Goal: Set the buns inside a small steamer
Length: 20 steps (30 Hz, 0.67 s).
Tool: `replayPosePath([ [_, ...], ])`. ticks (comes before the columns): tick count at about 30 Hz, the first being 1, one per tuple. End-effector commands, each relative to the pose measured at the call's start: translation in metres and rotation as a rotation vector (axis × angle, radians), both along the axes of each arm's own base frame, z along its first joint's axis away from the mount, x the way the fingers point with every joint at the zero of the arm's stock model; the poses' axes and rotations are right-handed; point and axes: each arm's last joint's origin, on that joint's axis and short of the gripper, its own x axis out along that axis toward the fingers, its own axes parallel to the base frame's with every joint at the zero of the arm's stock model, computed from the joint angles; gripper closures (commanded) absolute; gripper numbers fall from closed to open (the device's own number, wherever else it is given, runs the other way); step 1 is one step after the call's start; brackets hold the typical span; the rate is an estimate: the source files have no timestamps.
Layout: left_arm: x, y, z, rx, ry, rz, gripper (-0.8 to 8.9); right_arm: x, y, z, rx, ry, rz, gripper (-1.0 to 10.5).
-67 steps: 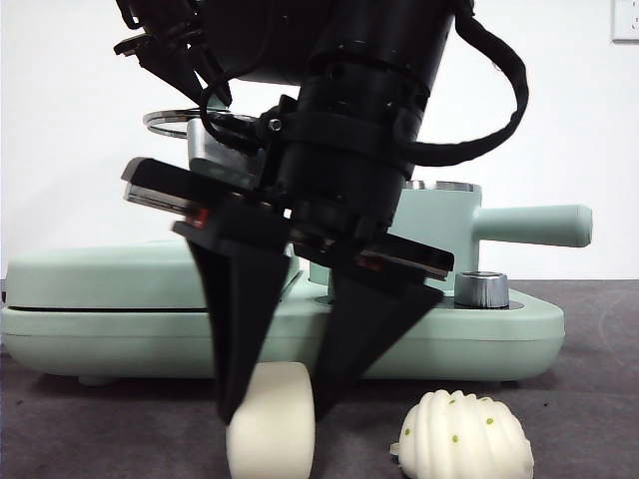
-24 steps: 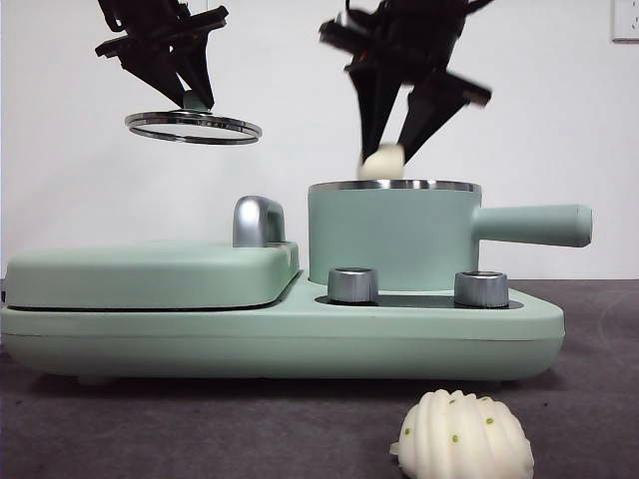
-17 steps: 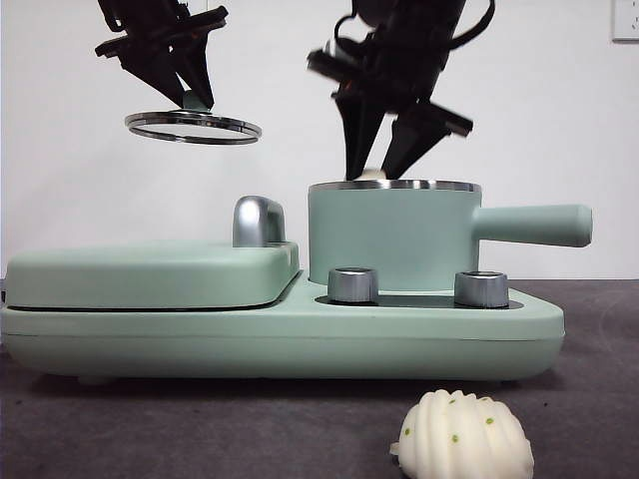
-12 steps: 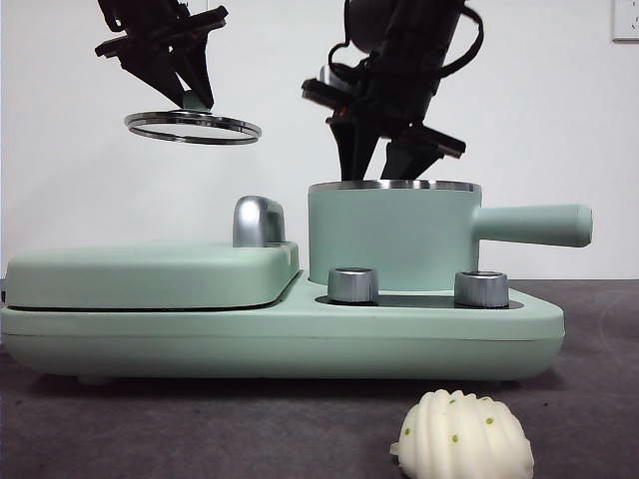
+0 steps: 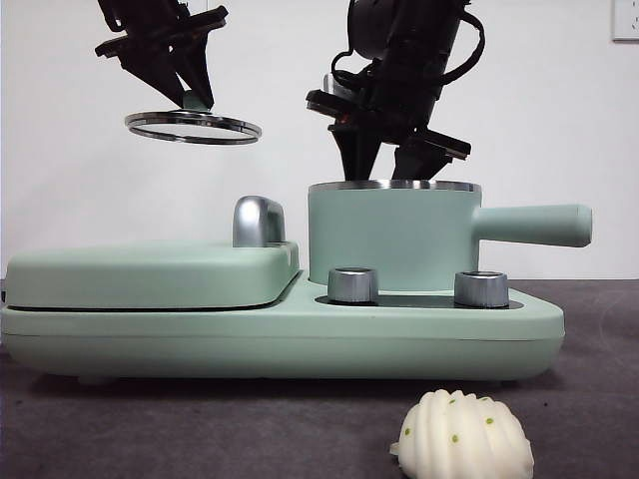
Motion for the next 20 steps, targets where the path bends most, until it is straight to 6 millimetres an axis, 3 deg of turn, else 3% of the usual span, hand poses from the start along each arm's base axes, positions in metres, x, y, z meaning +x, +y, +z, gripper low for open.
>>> replayPosePath([
  [1,0.002,-0.001,0.010,-0.013,-0.052,-0.006,7.66,0.004,0.006,-0.006,0.014,0.010,0.020,6.5],
  [7,0.002,-0.001,0.010,-0.013,-0.052,-0.006,7.66,0.004,0.007,-0.006,0.019,0.012,0.023,5.1],
  [15,0.002,-0.001,0.010,-0.013,-0.051,-0.006,7.66,0.006,0.004,-0.005,0.020,0.011,0.011,5.0],
  [20,0.002,-0.001,0.010,-0.013,-0.051,-0.006,7.66,0.005,0.002,0.005,0.035,-0.017,0.011,5.0],
])
